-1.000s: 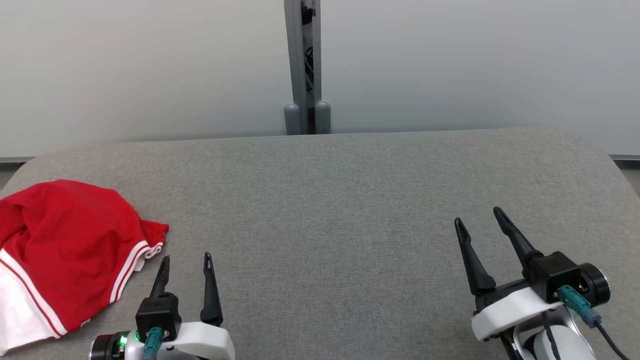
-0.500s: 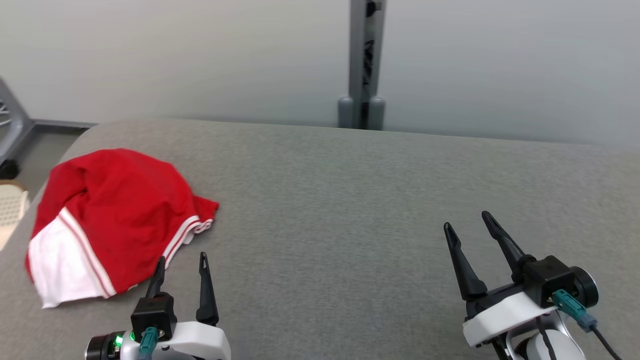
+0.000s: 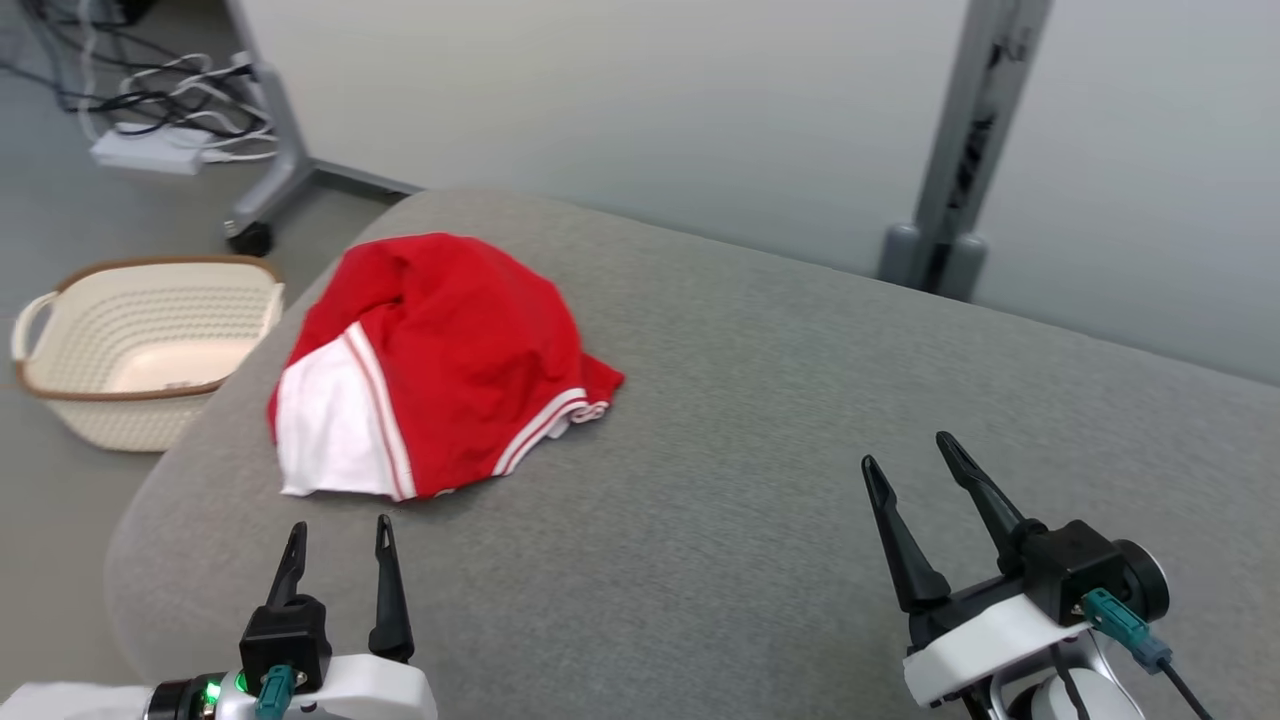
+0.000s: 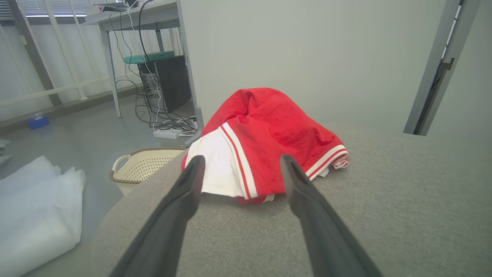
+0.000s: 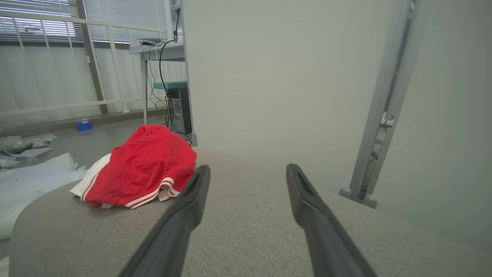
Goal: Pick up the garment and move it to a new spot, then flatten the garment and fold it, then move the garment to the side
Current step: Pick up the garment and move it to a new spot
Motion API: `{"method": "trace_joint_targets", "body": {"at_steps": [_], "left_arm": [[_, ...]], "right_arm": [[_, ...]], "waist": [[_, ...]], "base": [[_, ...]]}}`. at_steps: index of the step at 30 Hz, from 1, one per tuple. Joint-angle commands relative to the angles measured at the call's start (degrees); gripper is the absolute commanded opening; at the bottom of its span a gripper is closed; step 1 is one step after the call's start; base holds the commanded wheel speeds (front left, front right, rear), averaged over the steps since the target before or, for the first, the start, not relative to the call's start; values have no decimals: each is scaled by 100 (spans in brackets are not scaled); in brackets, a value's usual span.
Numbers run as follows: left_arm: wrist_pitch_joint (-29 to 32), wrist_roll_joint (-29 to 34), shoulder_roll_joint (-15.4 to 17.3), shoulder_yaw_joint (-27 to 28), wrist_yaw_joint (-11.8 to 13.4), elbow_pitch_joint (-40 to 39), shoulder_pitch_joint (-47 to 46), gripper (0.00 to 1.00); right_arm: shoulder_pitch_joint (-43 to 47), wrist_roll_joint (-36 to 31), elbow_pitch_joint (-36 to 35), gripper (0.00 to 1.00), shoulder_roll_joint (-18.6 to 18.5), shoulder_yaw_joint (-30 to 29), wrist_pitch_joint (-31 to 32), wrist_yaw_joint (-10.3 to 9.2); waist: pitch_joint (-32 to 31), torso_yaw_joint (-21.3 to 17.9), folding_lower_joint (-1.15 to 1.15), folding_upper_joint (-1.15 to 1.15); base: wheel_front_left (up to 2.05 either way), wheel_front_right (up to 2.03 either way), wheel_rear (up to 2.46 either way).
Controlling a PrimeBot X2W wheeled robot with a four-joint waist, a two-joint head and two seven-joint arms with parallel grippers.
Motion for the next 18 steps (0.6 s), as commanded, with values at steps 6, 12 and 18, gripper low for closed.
{"method": "trace_joint_targets", "body": {"at_steps": [6,12,18], "left_arm": [[-27,-31,20,170,22,-145,77,100],[-27,-157,20,248,126,-301,170,100],[-27,-213,21,239,179,-349,202,100]], "right_arm": [[-139,81,44,100,18,175,-18,9],[-342,156,171,100,3,370,-18,9],[-429,223,223,100,-33,491,-18,9]], "waist": [[35,565,0,0],[128,633,0,0],[138,639,0,0]], "base": [[0,0,0],[0,0,0],[0,0,0]]}}
